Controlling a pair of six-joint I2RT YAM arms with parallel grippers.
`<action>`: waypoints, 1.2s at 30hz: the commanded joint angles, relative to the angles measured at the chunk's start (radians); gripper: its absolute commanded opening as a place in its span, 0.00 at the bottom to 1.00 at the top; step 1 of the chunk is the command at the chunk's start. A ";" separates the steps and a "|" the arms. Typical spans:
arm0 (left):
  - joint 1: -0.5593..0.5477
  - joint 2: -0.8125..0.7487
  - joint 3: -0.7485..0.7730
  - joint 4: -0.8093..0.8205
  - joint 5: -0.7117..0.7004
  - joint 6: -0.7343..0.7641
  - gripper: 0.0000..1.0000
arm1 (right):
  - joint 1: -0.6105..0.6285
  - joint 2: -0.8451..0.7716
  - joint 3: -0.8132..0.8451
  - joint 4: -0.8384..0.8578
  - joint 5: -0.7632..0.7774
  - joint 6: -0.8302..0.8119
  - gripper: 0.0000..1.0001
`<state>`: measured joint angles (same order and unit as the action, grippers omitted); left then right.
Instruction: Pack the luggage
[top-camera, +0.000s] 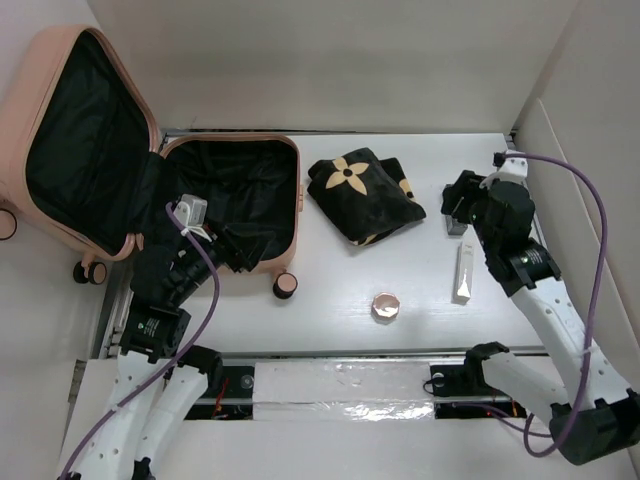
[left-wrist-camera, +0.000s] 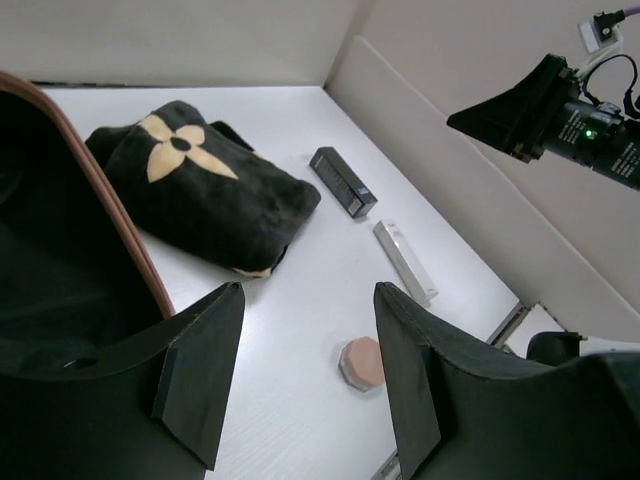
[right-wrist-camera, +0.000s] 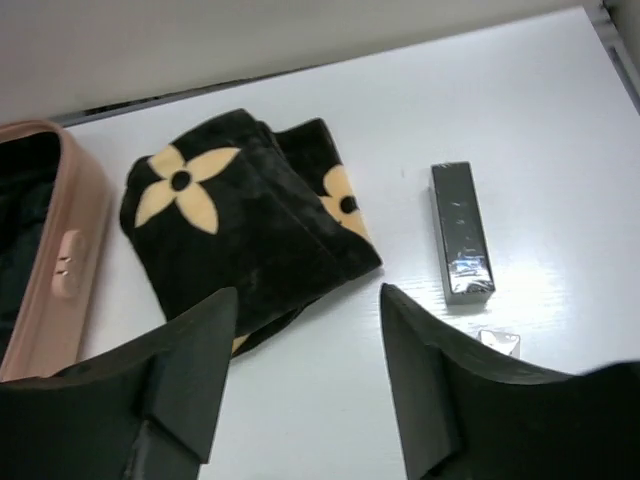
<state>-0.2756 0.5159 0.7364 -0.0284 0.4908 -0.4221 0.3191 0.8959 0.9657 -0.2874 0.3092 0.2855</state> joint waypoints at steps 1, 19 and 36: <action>-0.005 0.012 0.029 -0.015 -0.026 0.025 0.52 | -0.090 0.030 -0.002 0.019 -0.162 0.026 0.62; -0.112 0.027 -0.002 -0.110 -0.196 0.100 0.27 | -0.353 0.582 0.030 0.176 -0.163 0.021 0.92; -0.112 -0.016 -0.003 -0.110 -0.207 0.109 0.35 | -0.371 0.989 0.338 0.025 -0.216 -0.008 0.60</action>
<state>-0.3851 0.5171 0.7353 -0.1699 0.2901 -0.3271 -0.0418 1.8553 1.2617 -0.2127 0.1150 0.3038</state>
